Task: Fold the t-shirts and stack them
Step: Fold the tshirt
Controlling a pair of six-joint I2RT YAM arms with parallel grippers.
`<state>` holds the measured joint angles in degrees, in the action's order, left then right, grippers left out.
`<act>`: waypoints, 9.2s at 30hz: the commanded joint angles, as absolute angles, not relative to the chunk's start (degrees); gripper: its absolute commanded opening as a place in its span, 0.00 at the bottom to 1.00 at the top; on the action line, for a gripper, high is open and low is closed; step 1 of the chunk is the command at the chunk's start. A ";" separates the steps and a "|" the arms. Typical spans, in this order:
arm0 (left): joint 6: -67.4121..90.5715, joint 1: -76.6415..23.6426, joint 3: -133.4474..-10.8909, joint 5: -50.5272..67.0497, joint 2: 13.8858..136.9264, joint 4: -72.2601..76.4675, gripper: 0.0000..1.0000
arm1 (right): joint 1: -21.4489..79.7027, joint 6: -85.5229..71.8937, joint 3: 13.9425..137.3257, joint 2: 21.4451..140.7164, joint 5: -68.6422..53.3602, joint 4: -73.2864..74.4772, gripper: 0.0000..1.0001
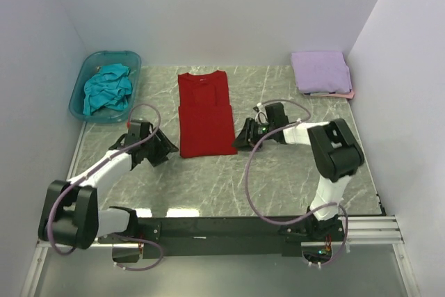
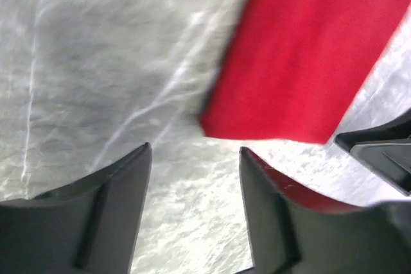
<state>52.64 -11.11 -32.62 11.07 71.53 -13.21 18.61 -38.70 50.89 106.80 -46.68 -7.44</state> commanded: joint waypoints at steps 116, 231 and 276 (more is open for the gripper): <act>53.53 -44.22 -61.59 6.24 63.89 -61.61 0.01 | 47.47 -23.56 80.32 81.03 2.02 76.20 0.00; 51.76 -13.35 -57.86 20.14 90.63 2.64 0.67 | 19.42 -51.59 68.57 111.19 -49.65 -24.52 0.48; 66.80 -19.43 -27.42 18.37 84.54 2.91 0.10 | 34.72 -67.85 52.74 124.88 -47.64 -44.03 0.27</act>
<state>65.69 -20.14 -28.49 19.29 82.70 4.82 34.85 -65.47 53.54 122.08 -50.13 -40.64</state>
